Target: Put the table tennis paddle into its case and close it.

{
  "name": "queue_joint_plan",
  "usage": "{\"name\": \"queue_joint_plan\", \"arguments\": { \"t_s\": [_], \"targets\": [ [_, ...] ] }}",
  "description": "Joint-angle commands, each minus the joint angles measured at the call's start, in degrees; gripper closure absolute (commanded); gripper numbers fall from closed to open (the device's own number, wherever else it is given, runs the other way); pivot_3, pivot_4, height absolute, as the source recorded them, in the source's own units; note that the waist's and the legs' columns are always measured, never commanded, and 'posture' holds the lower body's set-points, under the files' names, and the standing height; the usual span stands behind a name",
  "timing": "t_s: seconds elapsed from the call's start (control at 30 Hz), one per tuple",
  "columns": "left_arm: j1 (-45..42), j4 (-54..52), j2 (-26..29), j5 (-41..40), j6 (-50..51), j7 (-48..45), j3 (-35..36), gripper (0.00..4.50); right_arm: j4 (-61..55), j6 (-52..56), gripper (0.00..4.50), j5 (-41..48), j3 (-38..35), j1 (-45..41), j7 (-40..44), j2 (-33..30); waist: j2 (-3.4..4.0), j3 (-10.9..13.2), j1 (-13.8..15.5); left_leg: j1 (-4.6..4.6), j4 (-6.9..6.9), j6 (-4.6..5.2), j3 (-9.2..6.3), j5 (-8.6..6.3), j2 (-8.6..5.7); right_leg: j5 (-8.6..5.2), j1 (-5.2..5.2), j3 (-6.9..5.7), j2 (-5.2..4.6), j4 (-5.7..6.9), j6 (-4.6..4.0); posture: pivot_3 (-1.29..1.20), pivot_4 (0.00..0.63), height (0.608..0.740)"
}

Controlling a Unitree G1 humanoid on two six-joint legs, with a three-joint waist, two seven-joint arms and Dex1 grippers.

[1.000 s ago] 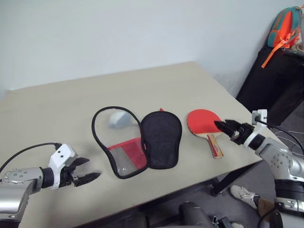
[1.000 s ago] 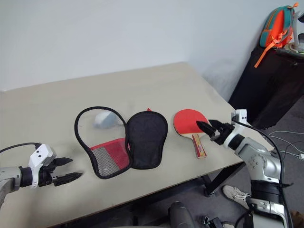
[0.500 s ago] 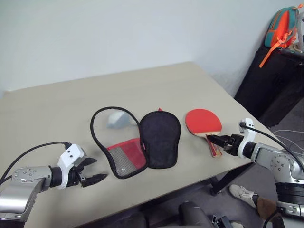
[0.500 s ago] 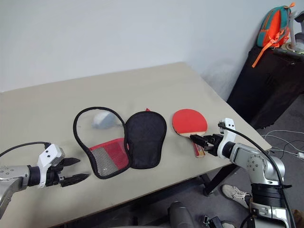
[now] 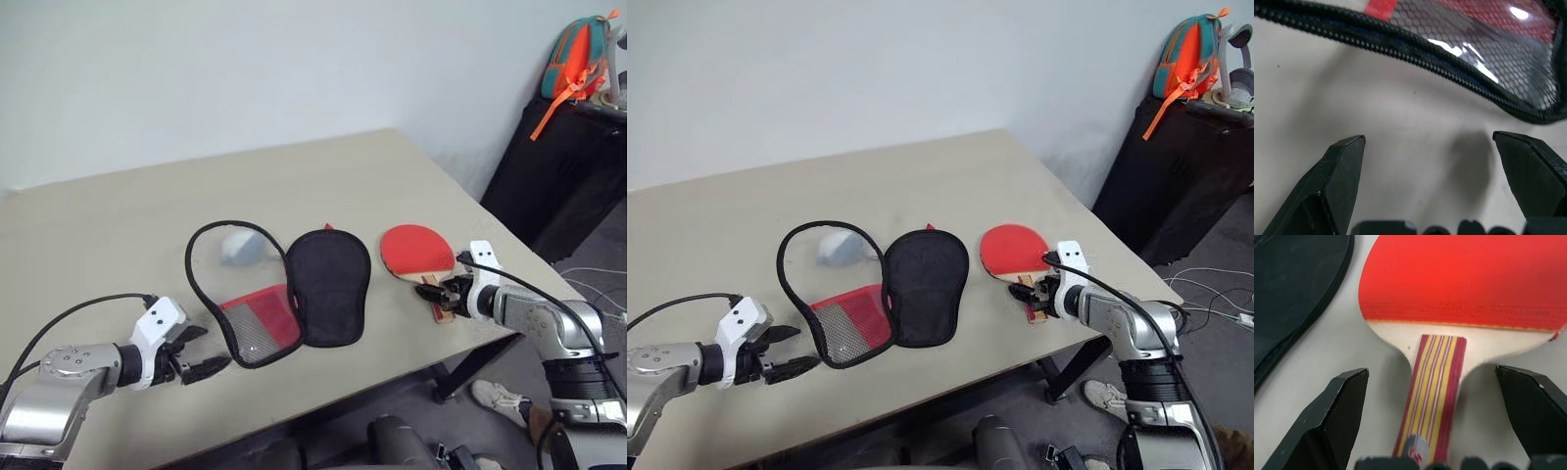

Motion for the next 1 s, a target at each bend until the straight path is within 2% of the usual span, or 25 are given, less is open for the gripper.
{"name": "queue_joint_plan", "arguments": {
  "t_s": [0.03, 0.1, 0.17, 0.3, 0.37, 0.5, 0.7, 0.9, 1.0],
  "targets": [
    [-1.5, 1.5, -0.4, 0.2, -1.5, -0.4, -0.8, 0.02, 0.5, 3.5, 0.18, 0.0, -1.0, -2.3, -1.4, 1.1, 0.0, 0.0, 0.0, 0.01, 0.0, 0.0, 0.0, 0.0, 0.0, 0.0, 0.01, 0.0, 0.0, 0.0, 0.0, 0.0, 0.0, 0.74],
    [-2.4, 3.4, -0.6, 0.6, -2.6, -0.5, -1.0, 0.0, 0.7, 5.8, 0.6, 0.7, -2.6, -3.3, -2.4, 2.2, 0.01, 0.0, 0.0, 0.02, 0.0, 0.01, 0.0, 0.0, 0.0, 0.0, 0.02, 0.0, 0.0, 0.01, 0.0, 0.0, 0.0, 0.74],
    [-2.8, 4.6, -0.8, 0.9, -3.5, -0.5, -1.2, 0.0, 0.5, 7.1, 1.42, 0.8, -3.2, -3.8, -2.3, 2.6, 0.02, 0.0, 0.1, 0.02, 0.01, 0.01, -0.02, 0.01, 0.0, 0.0, 0.02, 0.0, 0.01, 0.03, 0.0, 0.0, 0.0, 0.74],
    [-2.9, 8.8, -1.3, 1.8, -7.2, -1.5, -1.9, 0.0, 1.1, 11.4, 2.73, 0.4, -5.4, -5.9, -4.8, 4.7, 0.11, 0.0, 0.0, 0.02, 0.0, 0.01, -0.02, 0.01, 0.0, 0.0, 0.01, 0.0, 0.01, 0.05, 0.0, 0.0, 0.0, 0.74],
    [-3.1, 10.3, -1.5, 2.2, -8.5, -1.7, -2.3, 0.0, 1.3, 12.5, 3.19, 0.3, -6.4, -6.5, -5.3, 5.5, 0.21, -0.1, 0.0, 0.04, -0.01, 0.01, -0.02, 0.01, 0.0, 0.0, 0.03, 0.0, 0.02, 0.05, 0.0, 0.0, 0.0, 0.74],
    [-4.2, 15.7, -2.1, 3.3, -12.8, -2.8, -2.9, 0.0, 1.7, 13.7, 3.26, 0.1, -9.0, -8.0, -7.1, 7.1, 0.34, -0.2, 0.0, 0.07, 0.0, 0.02, -0.02, 0.01, 0.0, 0.0, 0.05, 0.0, 0.02, 0.05, 0.0, 0.0, 0.0, 0.74],
    [-4.7, 20.6, -2.8, 3.9, -17.2, -3.7, -3.8, 0.0, 0.0, 15.6, 3.26, 2.6, -20.1, -13.3, -12.0, 11.9, 0.78, -0.2, 0.0, 0.08, -0.01, 0.11, -0.02, 0.07, -0.01, 0.0, 0.05, 0.0, 0.02, 0.08, 0.01, 0.0, 0.0, 0.74],
    [-4.9, 22.1, -3.0, 4.0, -18.7, -4.0, -4.5, 0.0, -6.5, 22.8, 3.29, 9.9, -28.6, -19.7, -12.8, 17.7, 1.51, -0.2, 0.0, 0.05, -0.09, 0.14, -0.05, 0.08, -0.01, 0.01, -0.01, 0.0, 0.03, 0.18, 0.01, 0.0, 0.0, 0.74],
    [-5.0, 20.9, -2.8, 3.6, -17.7, -3.9, -4.8, 0.0, -7.5, 25.9, 3.29, 10.2, -30.0, -21.2, -14.4, 20.4, 1.57, -0.2, 0.0, 0.08, -0.13, 0.17, -0.12, 0.1, -0.01, 0.0, -0.03, -0.01, 0.07, 0.24, 0.0, 0.0, 0.0, 0.74]
  ]
}}
